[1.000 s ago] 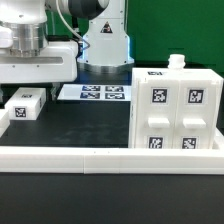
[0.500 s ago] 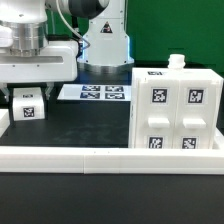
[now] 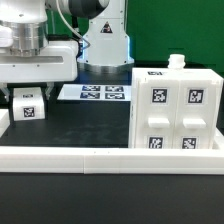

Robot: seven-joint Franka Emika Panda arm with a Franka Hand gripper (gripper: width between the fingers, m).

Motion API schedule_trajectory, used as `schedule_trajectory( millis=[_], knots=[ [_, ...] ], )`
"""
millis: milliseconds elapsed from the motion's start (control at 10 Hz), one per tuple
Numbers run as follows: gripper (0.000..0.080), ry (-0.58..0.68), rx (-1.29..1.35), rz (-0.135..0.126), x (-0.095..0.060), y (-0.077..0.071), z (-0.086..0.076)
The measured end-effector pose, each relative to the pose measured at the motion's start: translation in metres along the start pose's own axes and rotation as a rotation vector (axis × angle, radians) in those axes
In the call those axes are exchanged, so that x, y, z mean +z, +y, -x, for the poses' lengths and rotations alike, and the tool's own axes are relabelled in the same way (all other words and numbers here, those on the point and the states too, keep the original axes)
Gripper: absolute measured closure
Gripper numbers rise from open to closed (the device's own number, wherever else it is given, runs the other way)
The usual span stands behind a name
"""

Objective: Assemble cabinet

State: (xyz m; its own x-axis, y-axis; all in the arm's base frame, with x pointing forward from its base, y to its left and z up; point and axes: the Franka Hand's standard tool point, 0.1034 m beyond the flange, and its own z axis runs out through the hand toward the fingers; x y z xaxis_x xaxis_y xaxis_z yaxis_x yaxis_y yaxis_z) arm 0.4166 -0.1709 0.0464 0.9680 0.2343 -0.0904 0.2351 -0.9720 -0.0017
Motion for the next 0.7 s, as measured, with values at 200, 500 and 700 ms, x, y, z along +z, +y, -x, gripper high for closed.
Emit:
schedule_trajectory(
  millis=[200, 500, 700],
  knots=[
    [0.0245, 0.023, -0.008, -0.007, -0.023, -0.015, -0.008],
    [0.0245, 0.061, 0.044, -0.023, -0.075, -0.057, -0.039],
    [0.0245, 0.054, 0.118, -0.03, -0.111, -0.092, -0.078]
  ],
)
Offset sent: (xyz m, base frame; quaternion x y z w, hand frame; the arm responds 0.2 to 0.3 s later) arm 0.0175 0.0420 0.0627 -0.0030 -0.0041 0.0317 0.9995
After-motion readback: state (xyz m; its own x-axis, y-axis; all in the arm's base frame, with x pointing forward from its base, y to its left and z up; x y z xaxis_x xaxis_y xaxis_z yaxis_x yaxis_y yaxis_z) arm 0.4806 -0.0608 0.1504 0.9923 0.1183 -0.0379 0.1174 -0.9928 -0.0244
